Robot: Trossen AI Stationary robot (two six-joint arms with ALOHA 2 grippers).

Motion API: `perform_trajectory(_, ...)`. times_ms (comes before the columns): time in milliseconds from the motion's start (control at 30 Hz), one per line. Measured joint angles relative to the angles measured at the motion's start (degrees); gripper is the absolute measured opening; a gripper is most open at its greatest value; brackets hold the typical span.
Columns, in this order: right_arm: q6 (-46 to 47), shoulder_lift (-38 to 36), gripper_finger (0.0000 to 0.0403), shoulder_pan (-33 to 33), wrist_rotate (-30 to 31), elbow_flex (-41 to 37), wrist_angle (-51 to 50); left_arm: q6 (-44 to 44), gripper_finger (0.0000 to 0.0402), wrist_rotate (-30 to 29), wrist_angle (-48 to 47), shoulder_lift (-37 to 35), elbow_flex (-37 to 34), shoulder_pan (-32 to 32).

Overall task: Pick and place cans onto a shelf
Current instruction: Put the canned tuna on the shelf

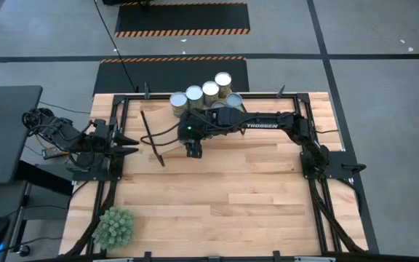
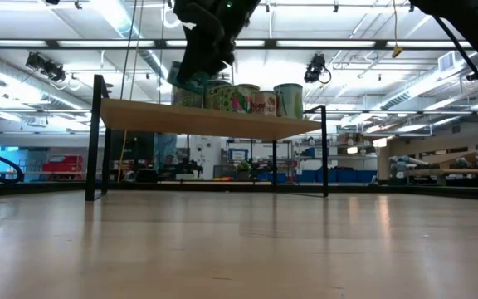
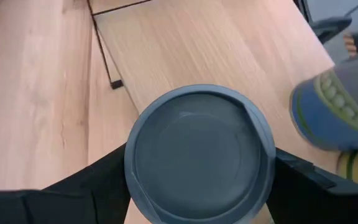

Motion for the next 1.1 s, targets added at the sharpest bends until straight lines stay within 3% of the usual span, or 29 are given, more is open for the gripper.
perform_trajectory(367, -7.76, -0.01, 0.0300, -2.63, -3.92, -0.36, 2.28, -0.47, 0.0111, -0.23, 0.02, 0.00, 0.00, 0.00)
perform_trajectory(833, -8.21, -0.02, 0.0310, -2.58, -0.93, -4.52, 3.55, -1.49, 0.0111, -0.24, 0.04, 0.00, 0.00, -0.02)
perform_trajectory(1100, -8.20, -0.02, 0.0343, -2.64, -0.76, -4.52, 3.56, -1.88, 0.0111, -0.45, 0.04, 0.00, 0.00, -0.02)
